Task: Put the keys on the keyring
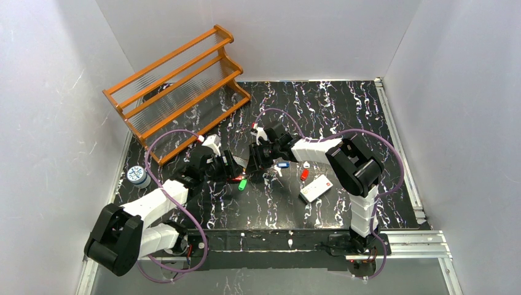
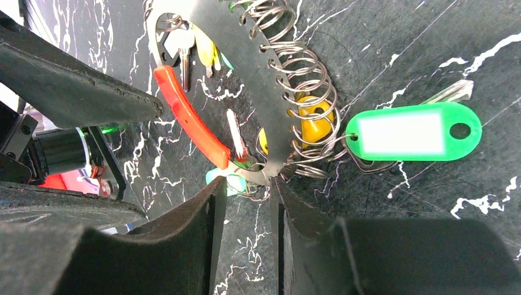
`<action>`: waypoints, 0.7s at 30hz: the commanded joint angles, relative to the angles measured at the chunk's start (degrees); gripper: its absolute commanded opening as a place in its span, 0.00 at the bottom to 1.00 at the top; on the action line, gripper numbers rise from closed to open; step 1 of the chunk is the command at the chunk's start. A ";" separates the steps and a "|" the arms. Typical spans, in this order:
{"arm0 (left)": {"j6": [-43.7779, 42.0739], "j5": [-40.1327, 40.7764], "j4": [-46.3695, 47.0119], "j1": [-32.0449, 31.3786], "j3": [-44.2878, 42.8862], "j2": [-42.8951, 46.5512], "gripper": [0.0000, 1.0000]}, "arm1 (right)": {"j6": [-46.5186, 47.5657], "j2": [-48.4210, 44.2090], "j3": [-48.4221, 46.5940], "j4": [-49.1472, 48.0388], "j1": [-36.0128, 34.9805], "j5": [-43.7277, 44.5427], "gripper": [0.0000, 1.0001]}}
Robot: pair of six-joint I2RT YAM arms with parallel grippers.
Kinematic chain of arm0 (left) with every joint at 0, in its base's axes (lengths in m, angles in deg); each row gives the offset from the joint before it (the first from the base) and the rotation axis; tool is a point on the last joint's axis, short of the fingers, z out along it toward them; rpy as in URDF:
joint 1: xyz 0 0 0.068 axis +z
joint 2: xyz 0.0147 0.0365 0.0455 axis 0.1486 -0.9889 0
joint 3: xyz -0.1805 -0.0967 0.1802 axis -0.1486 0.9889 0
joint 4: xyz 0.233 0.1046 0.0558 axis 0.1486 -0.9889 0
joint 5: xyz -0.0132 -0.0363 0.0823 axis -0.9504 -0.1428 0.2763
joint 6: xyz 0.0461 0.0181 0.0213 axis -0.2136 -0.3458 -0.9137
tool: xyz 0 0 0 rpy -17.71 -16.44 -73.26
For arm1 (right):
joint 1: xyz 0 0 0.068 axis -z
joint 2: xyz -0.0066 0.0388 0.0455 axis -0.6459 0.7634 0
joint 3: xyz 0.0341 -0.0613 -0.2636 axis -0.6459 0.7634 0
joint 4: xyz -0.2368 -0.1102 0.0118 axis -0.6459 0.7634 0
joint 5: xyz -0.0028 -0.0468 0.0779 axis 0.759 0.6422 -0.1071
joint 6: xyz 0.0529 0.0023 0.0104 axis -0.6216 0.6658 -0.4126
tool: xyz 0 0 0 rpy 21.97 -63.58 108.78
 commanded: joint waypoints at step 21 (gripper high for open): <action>0.05 0.89 -0.77 0.02 0.85 1.64 0.63 | 1.01 -7.65 6.30 -2.20 -0.43 10.80 0.37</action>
